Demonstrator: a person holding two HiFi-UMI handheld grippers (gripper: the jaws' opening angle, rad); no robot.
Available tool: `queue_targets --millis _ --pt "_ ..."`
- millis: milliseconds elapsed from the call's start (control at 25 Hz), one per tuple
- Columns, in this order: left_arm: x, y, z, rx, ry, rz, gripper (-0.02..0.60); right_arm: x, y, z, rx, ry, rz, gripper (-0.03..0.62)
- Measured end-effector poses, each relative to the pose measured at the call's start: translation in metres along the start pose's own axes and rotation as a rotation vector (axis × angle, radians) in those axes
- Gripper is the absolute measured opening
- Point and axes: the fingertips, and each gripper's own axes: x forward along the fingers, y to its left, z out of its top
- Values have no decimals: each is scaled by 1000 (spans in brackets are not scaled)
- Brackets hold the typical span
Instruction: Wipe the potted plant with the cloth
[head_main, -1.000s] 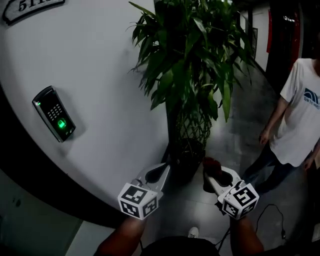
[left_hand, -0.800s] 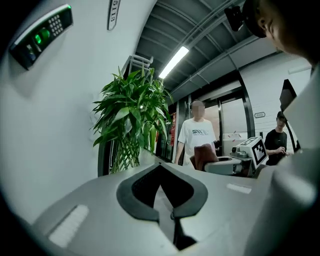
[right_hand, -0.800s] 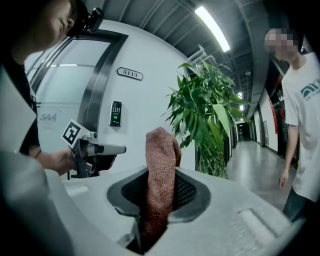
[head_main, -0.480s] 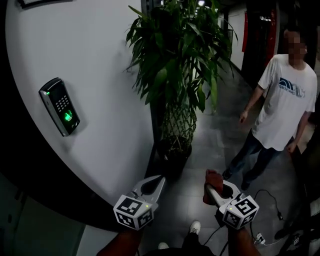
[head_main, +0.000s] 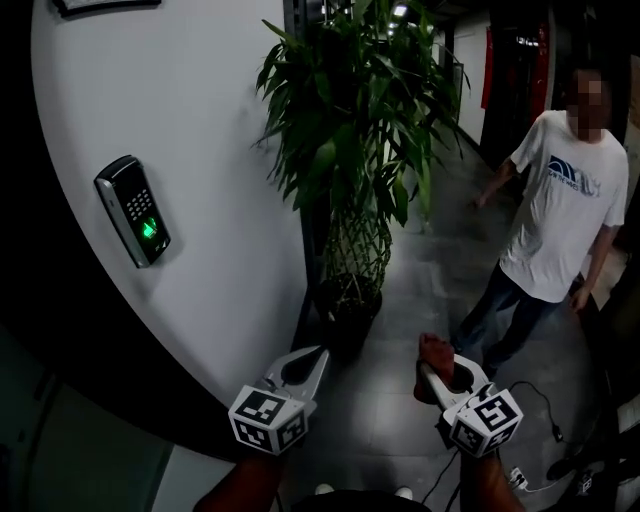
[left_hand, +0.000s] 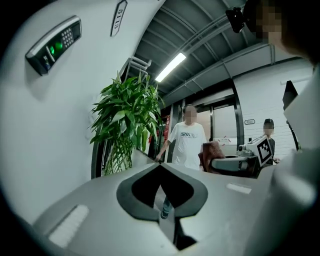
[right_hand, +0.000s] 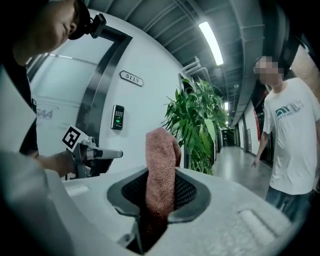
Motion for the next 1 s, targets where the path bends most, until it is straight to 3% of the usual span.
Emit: queue_targets --millis 1000 --pt "-1 -78 -24 -16 -12 178 17 -72 -47 -29 -3 75 135 71"
